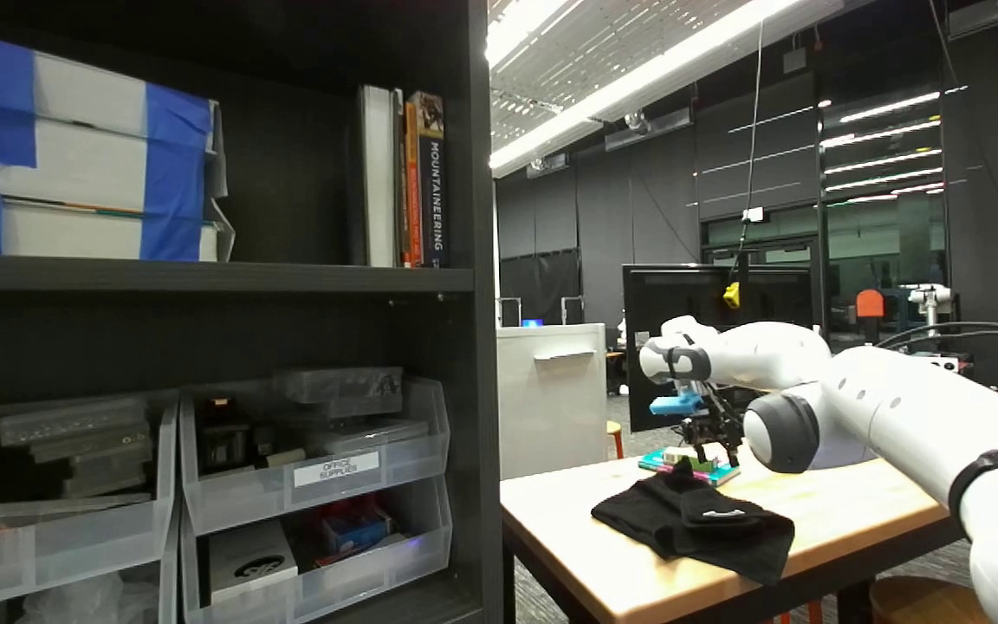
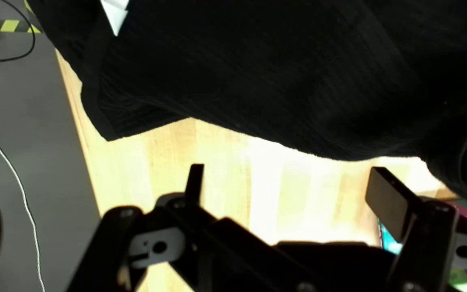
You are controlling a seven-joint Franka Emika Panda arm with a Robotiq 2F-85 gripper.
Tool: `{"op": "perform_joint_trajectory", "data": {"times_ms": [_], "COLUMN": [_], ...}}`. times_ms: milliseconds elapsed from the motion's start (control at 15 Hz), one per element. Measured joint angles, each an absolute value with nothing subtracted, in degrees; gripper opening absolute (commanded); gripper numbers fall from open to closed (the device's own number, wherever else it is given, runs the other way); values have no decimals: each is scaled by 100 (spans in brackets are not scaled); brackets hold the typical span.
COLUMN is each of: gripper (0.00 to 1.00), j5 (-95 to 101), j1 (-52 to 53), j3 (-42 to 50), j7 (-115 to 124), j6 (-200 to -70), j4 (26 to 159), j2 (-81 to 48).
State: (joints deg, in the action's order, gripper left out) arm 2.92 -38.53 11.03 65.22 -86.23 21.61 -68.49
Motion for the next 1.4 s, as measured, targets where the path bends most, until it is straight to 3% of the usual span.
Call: {"op": "perform_joint_trajectory", "data": {"times_ms": [533, 1400], "gripper": [100, 100], "j5": [371, 463], "j1": [-3236, -3043], "j3": [1057, 1405], "j7": [5155, 6040], "j6": [-8214, -7066], "j4": [2154, 2151], "j2": [-7063, -7163]}}
